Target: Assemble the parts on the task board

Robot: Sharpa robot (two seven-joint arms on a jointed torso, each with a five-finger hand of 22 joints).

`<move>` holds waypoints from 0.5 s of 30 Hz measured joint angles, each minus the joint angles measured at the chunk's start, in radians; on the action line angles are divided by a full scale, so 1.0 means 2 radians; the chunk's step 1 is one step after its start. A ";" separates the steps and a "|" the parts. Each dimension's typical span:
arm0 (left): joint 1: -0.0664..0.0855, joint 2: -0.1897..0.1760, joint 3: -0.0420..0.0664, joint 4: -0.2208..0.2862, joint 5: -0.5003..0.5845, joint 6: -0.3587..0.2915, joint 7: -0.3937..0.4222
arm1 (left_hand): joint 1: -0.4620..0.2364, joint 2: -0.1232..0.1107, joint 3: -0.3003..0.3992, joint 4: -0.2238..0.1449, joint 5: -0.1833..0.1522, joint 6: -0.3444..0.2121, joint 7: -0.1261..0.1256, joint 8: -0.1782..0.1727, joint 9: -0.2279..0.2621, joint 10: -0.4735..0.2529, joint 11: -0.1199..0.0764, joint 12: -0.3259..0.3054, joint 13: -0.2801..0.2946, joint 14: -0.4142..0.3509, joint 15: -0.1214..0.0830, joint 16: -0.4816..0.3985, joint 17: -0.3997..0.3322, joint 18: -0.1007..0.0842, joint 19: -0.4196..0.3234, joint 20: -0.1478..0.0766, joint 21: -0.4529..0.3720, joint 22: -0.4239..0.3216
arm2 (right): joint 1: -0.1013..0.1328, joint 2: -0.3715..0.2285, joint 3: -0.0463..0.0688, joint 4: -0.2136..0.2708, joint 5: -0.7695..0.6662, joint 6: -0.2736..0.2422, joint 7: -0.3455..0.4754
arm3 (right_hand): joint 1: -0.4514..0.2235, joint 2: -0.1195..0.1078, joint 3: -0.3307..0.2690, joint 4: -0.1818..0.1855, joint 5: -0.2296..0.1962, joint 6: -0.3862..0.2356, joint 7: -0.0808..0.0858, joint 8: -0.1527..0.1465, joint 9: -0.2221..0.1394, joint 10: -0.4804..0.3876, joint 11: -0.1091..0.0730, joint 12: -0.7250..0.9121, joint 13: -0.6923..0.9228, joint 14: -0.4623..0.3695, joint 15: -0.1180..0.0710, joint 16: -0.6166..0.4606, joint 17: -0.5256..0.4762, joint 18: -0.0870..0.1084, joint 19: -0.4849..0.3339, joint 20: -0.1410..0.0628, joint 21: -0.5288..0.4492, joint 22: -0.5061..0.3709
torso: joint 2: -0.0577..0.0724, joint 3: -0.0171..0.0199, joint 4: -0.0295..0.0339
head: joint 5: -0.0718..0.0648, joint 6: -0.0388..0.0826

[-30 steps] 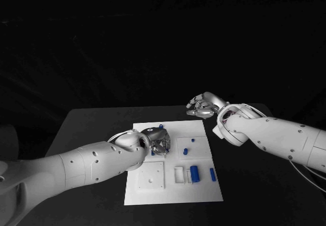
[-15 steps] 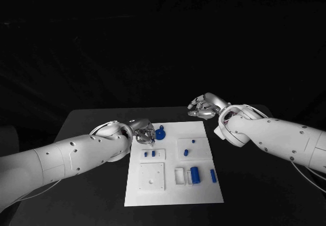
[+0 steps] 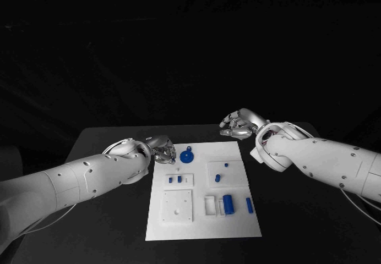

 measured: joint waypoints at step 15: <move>-0.012 0.017 -0.004 -0.030 0.001 0.003 0.013 | 0.001 0.002 0.001 0.001 0.002 0.000 0.000 0.000 -0.001 0.000 0.000 -0.002 0.000 0.001 0.001 0.000 0.000 0.000 -0.001 -0.001 0.000 0.000 | 0.000 0.001 0.000 -0.001 0.000 0.000 0.000 | 0.000 0.000 0.000 0.000 0.000 0.001 0.000 0.000 0.000 0.000 0.000 0.000 0.000 0.000 0.000 0.000 0.000 0.000 0.000 0.000 0.000 0.000 | 0.000 0.0009 -0.0010 | 0.000 -0.003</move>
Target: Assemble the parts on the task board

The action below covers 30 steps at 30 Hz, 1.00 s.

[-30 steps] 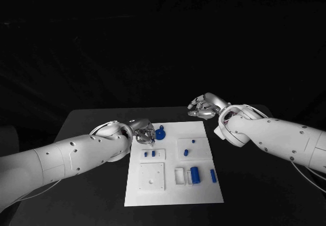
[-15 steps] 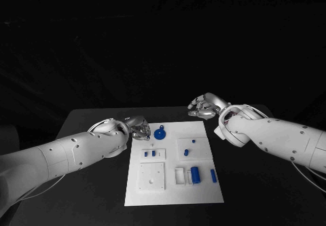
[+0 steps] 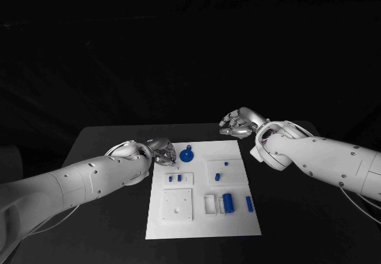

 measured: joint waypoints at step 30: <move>-0.012 0.021 -0.008 -0.031 0.000 0.007 0.003 | 0.000 0.002 0.001 -0.001 0.001 -0.001 0.001 -0.002 0.000 0.000 0.000 -0.004 -0.001 0.000 0.000 0.000 0.000 0.000 -0.001 0.001 0.000 0.000 | 0.000 0.000 0.000 0.001 0.000 0.001 0.000 | 0.000 0.000 0.000 0.000 0.000 -0.001 0.001 0.000 0.000 0.000 0.000 0.000 -0.001 -0.002 -0.002 0.000 0.000 0.000 0.000 0.000 0.000 0.001 | 0.000 0.0000 0.0002 | -0.004 -0.002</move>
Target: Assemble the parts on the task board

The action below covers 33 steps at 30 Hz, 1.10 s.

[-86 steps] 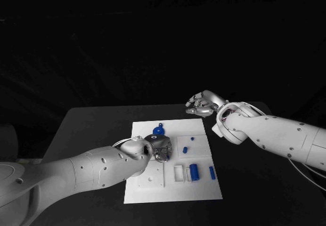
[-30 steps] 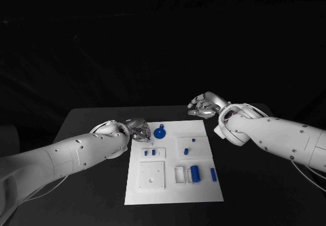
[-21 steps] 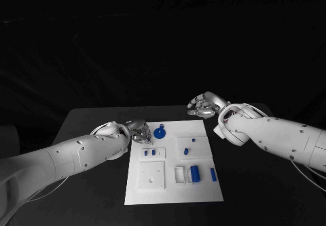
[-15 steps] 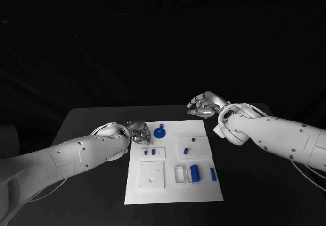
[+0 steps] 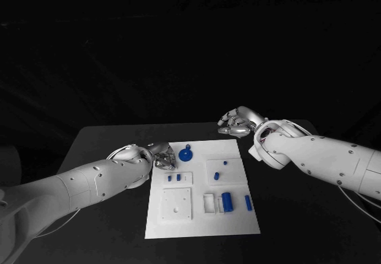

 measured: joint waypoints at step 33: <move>-0.003 0.021 -0.010 -0.019 -0.005 0.000 -0.002 | -0.003 0.000 -0.001 -0.001 0.001 -0.002 0.000 0.001 0.001 0.001 0.001 -0.001 0.002 0.000 0.000 0.000 0.000 0.000 0.000 0.001 0.000 0.000 | 0.000 0.002 0.000 0.000 0.000 0.000 0.000 | 0.000 0.000 0.000 -0.003 0.000 0.000 -0.001 0.000 0.000 0.000 0.000 0.000 -0.001 0.000 0.000 0.000 -0.001 0.000 0.000 0.000 0.000 0.000 | 0.000 0.0003 -0.0001 | 0.000 0.000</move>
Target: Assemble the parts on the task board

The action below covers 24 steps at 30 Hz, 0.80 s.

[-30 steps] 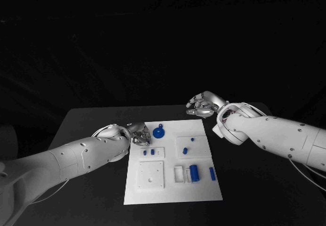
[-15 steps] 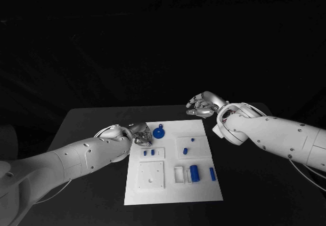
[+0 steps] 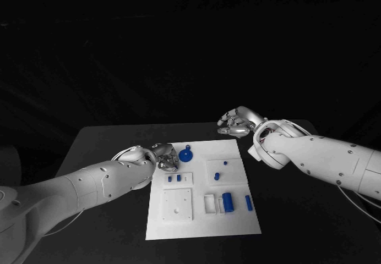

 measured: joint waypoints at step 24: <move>0.000 0.001 -0.017 0.019 -0.096 -0.043 -0.021 | 0.001 0.002 0.005 -0.005 0.004 0.004 -0.005 0.001 -0.001 0.005 -0.002 0.003 0.000 0.002 -0.002 0.002 0.000 -0.004 0.001 -0.003 0.000 0.000 | 0.000 0.000 0.000 0.001 0.000 0.000 0.000 | 0.000 0.000 0.000 0.000 0.000 0.000 -0.001 0.000 0.000 0.000 0.000 0.000 -0.001 0.000 0.000 0.000 0.000 0.000 0.000 0.000 0.000 0.000 | 0.000 0.0000 0.0003 | 0.001 0.001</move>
